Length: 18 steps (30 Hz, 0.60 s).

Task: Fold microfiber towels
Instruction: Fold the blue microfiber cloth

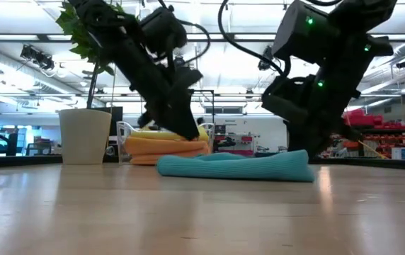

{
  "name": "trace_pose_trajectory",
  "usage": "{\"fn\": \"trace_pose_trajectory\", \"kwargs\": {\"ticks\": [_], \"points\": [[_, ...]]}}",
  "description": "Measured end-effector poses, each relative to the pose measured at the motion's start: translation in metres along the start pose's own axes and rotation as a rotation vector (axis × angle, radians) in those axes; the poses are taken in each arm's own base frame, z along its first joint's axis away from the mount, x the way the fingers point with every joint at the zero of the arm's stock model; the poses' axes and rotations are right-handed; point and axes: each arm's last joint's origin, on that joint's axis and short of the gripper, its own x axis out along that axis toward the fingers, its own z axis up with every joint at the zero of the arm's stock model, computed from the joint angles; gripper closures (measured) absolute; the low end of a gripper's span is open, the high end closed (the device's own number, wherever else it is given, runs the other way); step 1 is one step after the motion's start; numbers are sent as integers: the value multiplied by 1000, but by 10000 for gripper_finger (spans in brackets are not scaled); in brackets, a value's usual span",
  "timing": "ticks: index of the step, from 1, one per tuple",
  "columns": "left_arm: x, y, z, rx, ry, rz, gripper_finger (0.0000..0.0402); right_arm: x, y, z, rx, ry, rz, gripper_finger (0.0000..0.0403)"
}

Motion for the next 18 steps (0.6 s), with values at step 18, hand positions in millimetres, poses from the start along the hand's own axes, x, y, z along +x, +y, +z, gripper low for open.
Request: {"fn": "trace_pose_trajectory", "kwargs": {"ticks": [18], "points": [[16,-23,-12,311,48,-370,354,-4,-3,3,33,3,-10,399]]}}
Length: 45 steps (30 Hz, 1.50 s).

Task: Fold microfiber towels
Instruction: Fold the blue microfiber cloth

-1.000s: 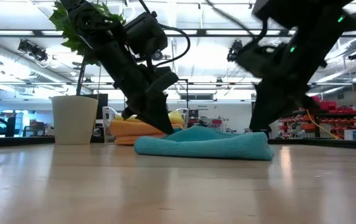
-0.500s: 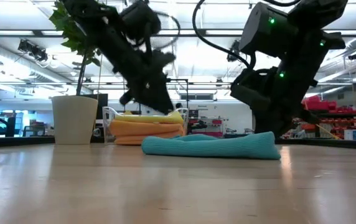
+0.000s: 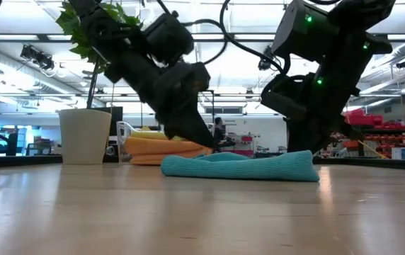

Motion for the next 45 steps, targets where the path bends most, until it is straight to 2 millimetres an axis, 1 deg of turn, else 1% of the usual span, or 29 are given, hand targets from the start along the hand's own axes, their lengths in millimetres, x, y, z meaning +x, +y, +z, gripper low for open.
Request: {"fn": "trace_pose_trajectory", "kwargs": {"ticks": [3,5,7,9,12,17,20,22,25,28,30,32,34,37,40,41,43,45], "points": [[10,-1,-7,78,12,-17,365,0,0,0,0,12,5,399],[14,2,-7,81,3,-10,373,0,0,-1,0,13,6,399],[18,9,-7,68,-8,42,381,0,0,-1,-1,15,7,400],[20,17,-8,41,-3,98,389,0,0,-1,-3,24,10,400],[23,28,-2,1,-29,157,395,0,0,-1,-16,34,6,400],[30,48,-4,-86,-10,208,385,0,-2,-2,-27,43,-9,400],[31,56,-1,-186,-39,240,381,0,-3,-2,-31,47,-20,400],[29,58,3,-230,-89,245,386,-2,-4,-2,-43,47,-29,400],[16,52,21,-207,-194,215,395,-10,-6,1,-52,34,-27,400],[-3,45,38,-166,-266,193,391,-25,-12,7,-44,9,-39,400],[-16,40,46,-157,-291,183,382,-36,-17,11,-22,-3,-48,400],[-30,34,52,-163,-292,160,378,-46,-19,15,14,-12,-19,400],[-35,25,53,-169,-264,98,380,-54,-17,15,30,-19,32,400],[-28,10,41,-145,-157,18,392,-58,-7,13,48,-35,117,400],[-11,0,27,-88,-86,6,395,-49,3,7,53,-24,167,400],[-4,0,23,-77,-75,12,394,-46,7,5,49,-12,186,400],[9,6,13,-80,-47,38,387,-41,15,-3,32,14,229,400],[20,14,10,-98,-68,50,383,-38,19,-12,10,42,245,400]]}}
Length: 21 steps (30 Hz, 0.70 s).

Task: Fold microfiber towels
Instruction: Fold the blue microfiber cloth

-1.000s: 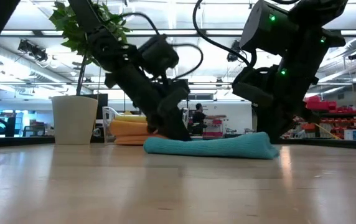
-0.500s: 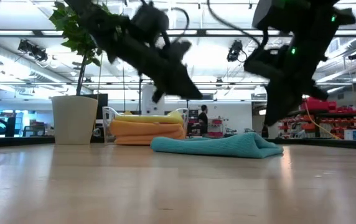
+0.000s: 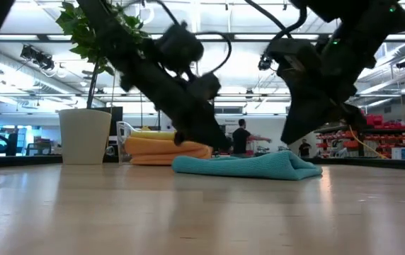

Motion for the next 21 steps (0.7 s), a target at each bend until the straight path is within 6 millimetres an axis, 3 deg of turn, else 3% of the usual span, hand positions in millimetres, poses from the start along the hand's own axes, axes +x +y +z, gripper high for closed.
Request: {"fn": "trace_pose_trajectory", "kwargs": {"ticks": [9,21], "points": [[24,27,-9,-106,-37,24,387,10,13,-22,5,47,92,400],[27,29,-2,-85,-74,55,386,24,5,-16,3,29,10,400]]}}
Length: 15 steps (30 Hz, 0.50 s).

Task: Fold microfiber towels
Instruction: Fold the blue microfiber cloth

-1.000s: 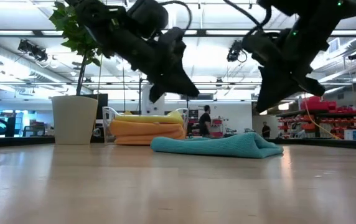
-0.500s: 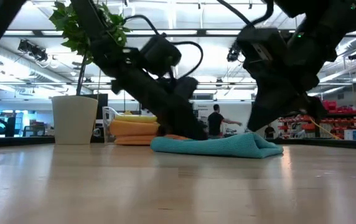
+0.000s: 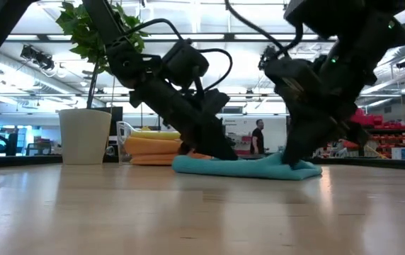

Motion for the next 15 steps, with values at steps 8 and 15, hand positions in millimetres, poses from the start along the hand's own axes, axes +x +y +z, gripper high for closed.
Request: {"fn": "trace_pose_trajectory", "kwargs": {"ticks": [8,15], "points": [[-1,17,4,-60,-5,73,395,3,-4,-17,-15,107,-41,400],[-23,23,32,-45,-77,8,382,0,-2,-19,-22,116,-25,400]]}}
